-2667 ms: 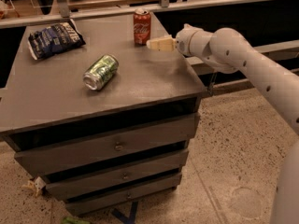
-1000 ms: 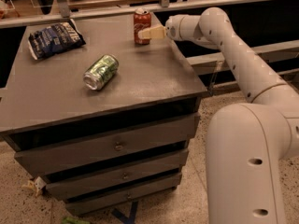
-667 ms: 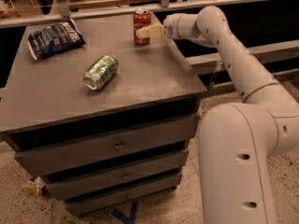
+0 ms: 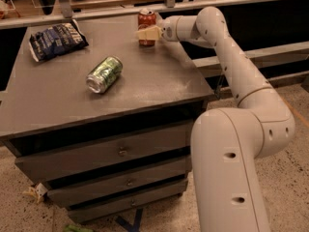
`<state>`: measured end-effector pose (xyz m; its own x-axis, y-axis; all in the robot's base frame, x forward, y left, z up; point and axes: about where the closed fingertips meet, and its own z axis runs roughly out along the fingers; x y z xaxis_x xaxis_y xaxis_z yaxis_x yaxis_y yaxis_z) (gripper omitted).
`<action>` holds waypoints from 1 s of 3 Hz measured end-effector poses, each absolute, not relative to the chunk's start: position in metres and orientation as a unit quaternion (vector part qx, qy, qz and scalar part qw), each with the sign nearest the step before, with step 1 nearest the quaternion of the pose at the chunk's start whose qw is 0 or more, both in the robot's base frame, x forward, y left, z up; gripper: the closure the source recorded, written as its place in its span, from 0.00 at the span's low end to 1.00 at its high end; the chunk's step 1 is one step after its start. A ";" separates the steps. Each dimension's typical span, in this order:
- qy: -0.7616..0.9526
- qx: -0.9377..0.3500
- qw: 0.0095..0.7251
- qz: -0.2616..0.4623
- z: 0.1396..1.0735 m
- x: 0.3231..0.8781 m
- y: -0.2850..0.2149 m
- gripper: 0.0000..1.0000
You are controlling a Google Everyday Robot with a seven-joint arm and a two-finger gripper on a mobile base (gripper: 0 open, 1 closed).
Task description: Move coke can near blue chip bag
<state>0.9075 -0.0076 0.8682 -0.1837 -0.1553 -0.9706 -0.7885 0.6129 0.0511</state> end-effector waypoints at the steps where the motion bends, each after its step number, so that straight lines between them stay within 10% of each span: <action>1: 0.710 -0.344 0.536 0.300 0.866 0.905 0.004 0.42; 3: 0.678 -0.370 0.540 0.334 0.887 0.895 0.037 0.88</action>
Offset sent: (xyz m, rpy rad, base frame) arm 0.0004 0.0299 0.0164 0.0209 -0.0053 0.1228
